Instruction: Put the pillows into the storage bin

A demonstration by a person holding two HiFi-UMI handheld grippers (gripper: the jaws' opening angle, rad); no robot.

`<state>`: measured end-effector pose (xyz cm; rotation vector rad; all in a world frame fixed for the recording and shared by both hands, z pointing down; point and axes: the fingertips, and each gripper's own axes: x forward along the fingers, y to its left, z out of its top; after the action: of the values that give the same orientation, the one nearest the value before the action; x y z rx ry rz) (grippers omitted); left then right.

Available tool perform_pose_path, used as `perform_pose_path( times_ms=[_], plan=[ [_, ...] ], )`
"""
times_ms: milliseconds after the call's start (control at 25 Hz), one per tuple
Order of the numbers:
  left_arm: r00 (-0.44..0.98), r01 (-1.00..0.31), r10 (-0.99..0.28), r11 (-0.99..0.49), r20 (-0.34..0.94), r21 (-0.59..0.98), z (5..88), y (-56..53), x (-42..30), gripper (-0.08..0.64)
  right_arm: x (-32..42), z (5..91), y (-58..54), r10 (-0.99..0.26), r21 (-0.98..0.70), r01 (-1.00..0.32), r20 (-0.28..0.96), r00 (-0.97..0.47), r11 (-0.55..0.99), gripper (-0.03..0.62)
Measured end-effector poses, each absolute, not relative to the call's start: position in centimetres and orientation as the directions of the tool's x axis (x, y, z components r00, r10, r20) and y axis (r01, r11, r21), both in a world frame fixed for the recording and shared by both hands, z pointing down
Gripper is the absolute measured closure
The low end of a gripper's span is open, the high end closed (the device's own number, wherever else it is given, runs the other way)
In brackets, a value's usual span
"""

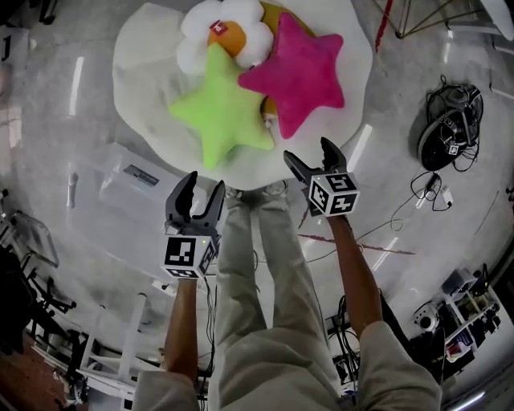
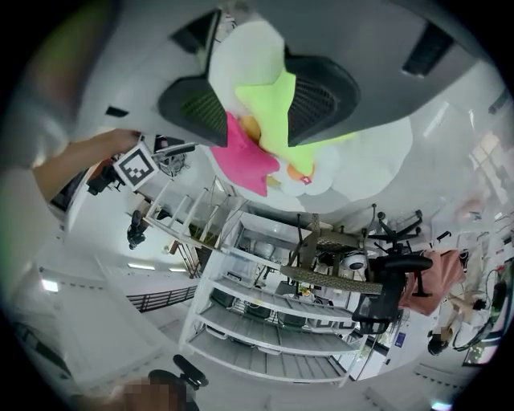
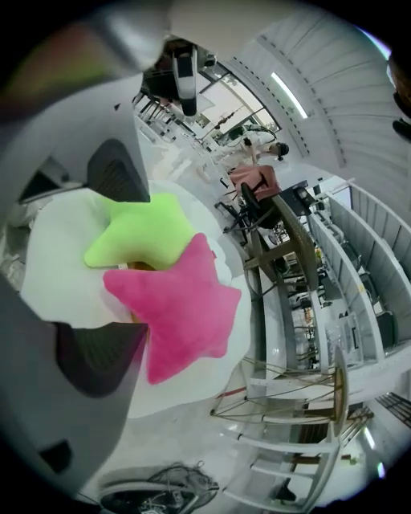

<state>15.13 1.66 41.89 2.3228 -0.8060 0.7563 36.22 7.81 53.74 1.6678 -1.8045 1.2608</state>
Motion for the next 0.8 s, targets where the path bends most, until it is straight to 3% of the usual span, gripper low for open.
perform_pose_path(
  times_ms=[200,520,800],
  plan=[
    [0.667,-0.673,-0.346,-0.660,0.660,0.334,44.4,2.1,15.4,0.327,37.2,59.3,6.5,-0.562,-0.385,-0.899,0.799,-0.213,-0.208,0.130],
    [0.674,-0.667,-0.337,-0.659,0.657,0.346,45.9,2.3,14.6,0.327,36.6,66.6,4.9,-0.437,-0.326,-0.928,0.872,-0.222,-0.181,0.081],
    [0.678,-0.660,-0.328,-0.665,0.657,0.350,46.8,2.3,13.6,0.336,38.1,70.1,2.2,-0.370,-0.315,-0.908,0.907,-0.203,-0.275,0.074]
  ],
)
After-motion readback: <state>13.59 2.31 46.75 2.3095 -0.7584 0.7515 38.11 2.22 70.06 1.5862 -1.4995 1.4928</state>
